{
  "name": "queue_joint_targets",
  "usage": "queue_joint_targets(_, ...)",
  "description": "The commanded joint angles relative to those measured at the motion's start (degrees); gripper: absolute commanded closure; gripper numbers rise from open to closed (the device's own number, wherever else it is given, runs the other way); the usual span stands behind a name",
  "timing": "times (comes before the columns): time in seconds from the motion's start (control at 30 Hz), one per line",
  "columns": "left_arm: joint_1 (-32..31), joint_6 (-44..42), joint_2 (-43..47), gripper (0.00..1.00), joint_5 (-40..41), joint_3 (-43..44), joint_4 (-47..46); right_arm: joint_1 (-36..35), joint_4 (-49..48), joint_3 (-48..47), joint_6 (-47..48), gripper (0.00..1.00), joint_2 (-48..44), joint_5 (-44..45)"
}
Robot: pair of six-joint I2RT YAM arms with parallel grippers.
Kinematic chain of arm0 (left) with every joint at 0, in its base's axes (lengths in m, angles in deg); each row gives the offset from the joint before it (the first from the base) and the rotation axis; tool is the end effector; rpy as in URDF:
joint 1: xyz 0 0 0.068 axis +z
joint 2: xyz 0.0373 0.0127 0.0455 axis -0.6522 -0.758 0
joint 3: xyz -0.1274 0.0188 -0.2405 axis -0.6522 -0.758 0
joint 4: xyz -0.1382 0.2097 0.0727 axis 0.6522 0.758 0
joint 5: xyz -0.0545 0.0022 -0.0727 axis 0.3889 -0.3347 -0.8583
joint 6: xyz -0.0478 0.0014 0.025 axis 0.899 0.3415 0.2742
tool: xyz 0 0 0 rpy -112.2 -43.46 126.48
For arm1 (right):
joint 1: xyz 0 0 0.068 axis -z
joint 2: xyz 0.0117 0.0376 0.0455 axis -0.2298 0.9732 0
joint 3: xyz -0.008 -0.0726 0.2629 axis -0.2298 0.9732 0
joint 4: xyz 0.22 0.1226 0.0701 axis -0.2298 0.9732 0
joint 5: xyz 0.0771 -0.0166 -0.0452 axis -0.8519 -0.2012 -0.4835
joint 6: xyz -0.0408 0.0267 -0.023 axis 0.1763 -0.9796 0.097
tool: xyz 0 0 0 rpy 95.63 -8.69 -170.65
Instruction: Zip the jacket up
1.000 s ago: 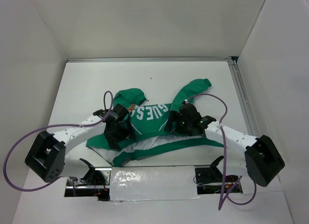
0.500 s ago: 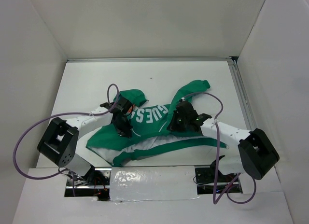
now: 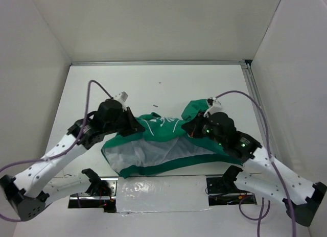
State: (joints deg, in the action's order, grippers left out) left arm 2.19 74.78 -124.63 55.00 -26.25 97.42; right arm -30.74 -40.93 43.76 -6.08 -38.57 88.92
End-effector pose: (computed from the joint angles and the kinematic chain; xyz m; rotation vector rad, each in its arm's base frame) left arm 0.1690 -0.1366 0.3271 -0.3633 2.3743 -0.9178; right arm 0.1342 0.1252 0.3048 0.0591 2.1240 0.8624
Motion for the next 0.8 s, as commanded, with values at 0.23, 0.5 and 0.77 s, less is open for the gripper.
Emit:
queue_joint_targets(0.23, -5.5, -2.0, 9.3, 1.00, -1.4, 12.0, -4.5, -5.9, 6.3, -13.0, -0.8, 1.00, -13.1, 7.8)
queue_joint_targets(0.5, 5.5, -1.0, -22.8, 1.00, -0.4, 33.4, -2.3, 11.7, 10.5, -26.6, -7.9, 1.00, 9.6, 13.7)
queue_joint_targets(0.77, 16.1, -0.7, -67.4, 0.01, -7.0, 76.5, 9.6, 33.8, 1.4, -48.1, -1.1, 0.46, 53.7, -18.3)
